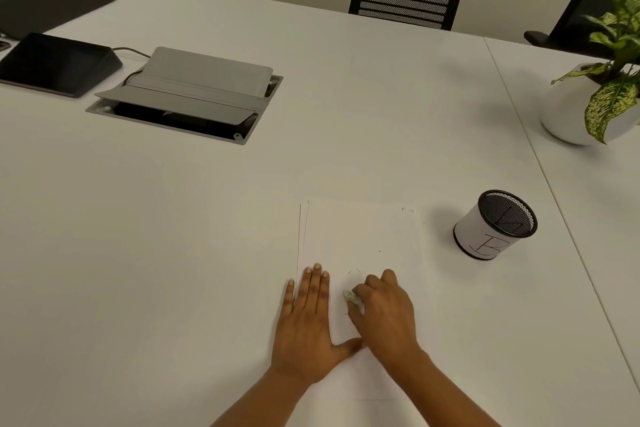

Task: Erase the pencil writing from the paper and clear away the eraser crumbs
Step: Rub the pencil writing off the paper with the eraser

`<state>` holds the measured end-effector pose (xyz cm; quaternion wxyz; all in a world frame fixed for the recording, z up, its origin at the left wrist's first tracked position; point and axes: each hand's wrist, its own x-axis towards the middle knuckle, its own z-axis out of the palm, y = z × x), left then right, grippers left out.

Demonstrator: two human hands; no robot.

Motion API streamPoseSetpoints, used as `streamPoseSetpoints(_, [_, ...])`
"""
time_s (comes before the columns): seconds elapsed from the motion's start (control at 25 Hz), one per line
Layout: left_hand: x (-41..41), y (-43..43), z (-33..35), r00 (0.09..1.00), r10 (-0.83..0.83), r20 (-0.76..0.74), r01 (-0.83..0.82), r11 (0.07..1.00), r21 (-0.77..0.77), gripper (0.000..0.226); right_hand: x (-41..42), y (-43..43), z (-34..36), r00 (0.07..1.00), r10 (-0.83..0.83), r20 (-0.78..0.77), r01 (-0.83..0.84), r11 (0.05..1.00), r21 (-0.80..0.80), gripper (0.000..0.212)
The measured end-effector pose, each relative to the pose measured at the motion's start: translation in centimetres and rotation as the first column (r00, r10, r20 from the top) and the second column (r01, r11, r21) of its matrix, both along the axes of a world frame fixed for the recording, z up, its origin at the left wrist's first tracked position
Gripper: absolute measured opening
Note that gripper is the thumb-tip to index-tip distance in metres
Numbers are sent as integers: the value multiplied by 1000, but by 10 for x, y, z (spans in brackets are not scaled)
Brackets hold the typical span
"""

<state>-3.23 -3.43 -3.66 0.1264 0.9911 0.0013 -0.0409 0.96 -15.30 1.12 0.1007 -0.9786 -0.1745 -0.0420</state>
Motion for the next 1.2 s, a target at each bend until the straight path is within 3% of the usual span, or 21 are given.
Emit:
streamPoseSetpoints(0.28, [1, -1, -2, 1000, 8, -10, -8, 1000, -5, 110, 15, -5, 4, 990, -131, 43, 129, 991, 40, 29])
streamPoseSetpoints(0.52, [1, 0, -1, 1000, -5, -6, 5, 1000, 1, 108, -5, -8, -2, 1000, -5, -16, 6, 999, 52, 27])
streamPoseSetpoints(0.72, [0, 0, -2, 1000, -1, 10, 1, 1000, 15, 111, 27, -26, -1, 985, -170, -2, 170, 983, 65, 32])
streamPoseSetpoints(1.04, [0, 1, -2, 1000, -6, 23, 6, 1000, 22, 107, -16, -18, 0, 998, 42, -41, -41, 999, 14, 25])
streamPoseSetpoints(1.2, [0, 0, -2, 1000, -2, 18, 1, 1000, 18, 111, 7, -34, 4, 998, -69, -8, 69, 998, -4, 28])
